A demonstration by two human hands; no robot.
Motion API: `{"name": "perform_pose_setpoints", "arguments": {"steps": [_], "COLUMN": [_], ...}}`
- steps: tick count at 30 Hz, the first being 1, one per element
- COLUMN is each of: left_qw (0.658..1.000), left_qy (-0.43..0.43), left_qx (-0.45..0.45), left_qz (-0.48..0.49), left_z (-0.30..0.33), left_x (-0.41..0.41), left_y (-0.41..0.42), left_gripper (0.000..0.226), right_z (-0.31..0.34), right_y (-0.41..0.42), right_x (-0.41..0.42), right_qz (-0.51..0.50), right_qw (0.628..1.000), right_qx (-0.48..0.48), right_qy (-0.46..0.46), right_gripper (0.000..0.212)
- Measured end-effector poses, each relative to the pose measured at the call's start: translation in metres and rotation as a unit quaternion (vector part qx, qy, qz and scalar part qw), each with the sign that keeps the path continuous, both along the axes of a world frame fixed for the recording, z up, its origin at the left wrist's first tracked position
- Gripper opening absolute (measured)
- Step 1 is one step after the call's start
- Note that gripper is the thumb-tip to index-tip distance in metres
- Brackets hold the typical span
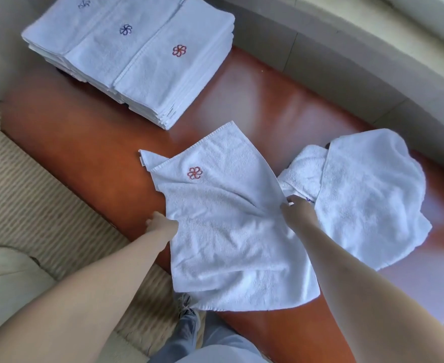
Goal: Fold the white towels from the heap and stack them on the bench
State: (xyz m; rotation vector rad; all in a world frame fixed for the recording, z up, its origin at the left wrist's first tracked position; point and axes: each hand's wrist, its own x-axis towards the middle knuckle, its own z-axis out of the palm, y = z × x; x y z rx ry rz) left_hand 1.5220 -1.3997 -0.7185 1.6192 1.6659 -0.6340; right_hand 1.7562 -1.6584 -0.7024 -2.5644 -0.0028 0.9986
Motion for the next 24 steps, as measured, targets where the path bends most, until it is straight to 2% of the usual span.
{"name": "perform_pose_setpoints", "arguments": {"steps": [1, 3, 5, 7, 9, 11, 13, 14, 16, 18, 20, 21, 23, 24], "left_qw": [0.999, 0.995, 0.978, 0.947, 0.944, 0.966, 0.981, 0.98, 0.968, 0.953, 0.931, 0.922, 0.914, 0.912], "left_qy": [-0.017, -0.084, -0.183, -0.238, -0.227, -0.165, -0.123, -0.135, -0.177, -0.216, -0.253, -0.265, -0.275, -0.282], "left_qx": [0.03, 0.025, -0.088, -0.212, -0.239, -0.193, -0.137, -0.14, -0.176, -0.208, -0.261, -0.283, -0.293, -0.289], "left_qz": [-0.016, -0.052, -0.037, 0.029, 0.02, -0.046, -0.066, -0.039, 0.021, 0.041, 0.019, -0.003, -0.051, -0.069], "left_z": [0.004, 0.011, 0.024, 0.043, 0.051, 0.053, 0.056, 0.057, 0.069, 0.088, 0.112, 0.127, 0.155, 0.17], "left_x": [0.003, 0.016, 0.035, 0.053, 0.063, 0.062, 0.049, 0.04, 0.025, 0.023, 0.036, 0.046, 0.067, 0.076], "left_y": [-0.002, -0.005, -0.014, -0.025, -0.034, -0.036, -0.025, -0.016, -0.004, -0.003, -0.012, -0.017, -0.032, -0.04], "left_gripper": [0.044, 0.041, 0.035, 0.043, 0.058, 0.051, 0.035, 0.032, 0.032, 0.035, 0.037, 0.036, 0.036, 0.036], "right_z": [0.005, 0.017, 0.029, 0.038, 0.042, 0.041, 0.042, 0.043, 0.041, 0.04, 0.047, 0.051, 0.063, 0.074], "right_y": [0.004, 0.017, 0.037, 0.06, 0.083, 0.097, 0.096, 0.092, 0.082, 0.072, 0.069, 0.07, 0.07, 0.067], "right_x": [-0.002, -0.012, -0.032, -0.063, -0.099, -0.127, -0.136, -0.135, -0.126, -0.117, -0.118, -0.119, -0.121, -0.121], "right_qz": [-0.004, 0.013, 0.061, 0.125, 0.218, 0.255, 0.202, 0.165, 0.091, 0.068, 0.063, 0.052, 0.025, 0.005], "right_qw": [1.0, 0.998, 0.993, 0.981, 0.956, 0.932, 0.918, 0.921, 0.956, 0.983, 0.98, 0.973, 0.962, 0.96], "right_qx": [0.009, 0.048, 0.102, 0.147, 0.172, 0.197, 0.221, 0.234, 0.218, 0.152, 0.164, 0.194, 0.241, 0.253], "right_qy": [-0.012, -0.037, -0.023, 0.036, 0.093, 0.168, 0.261, 0.265, 0.173, 0.08, 0.094, 0.112, 0.122, 0.122], "right_gripper": [0.023, 0.026, 0.026, 0.03, 0.031, 0.029, 0.02, 0.016, 0.019, 0.035, 0.054, 0.052, 0.025, 0.018]}}
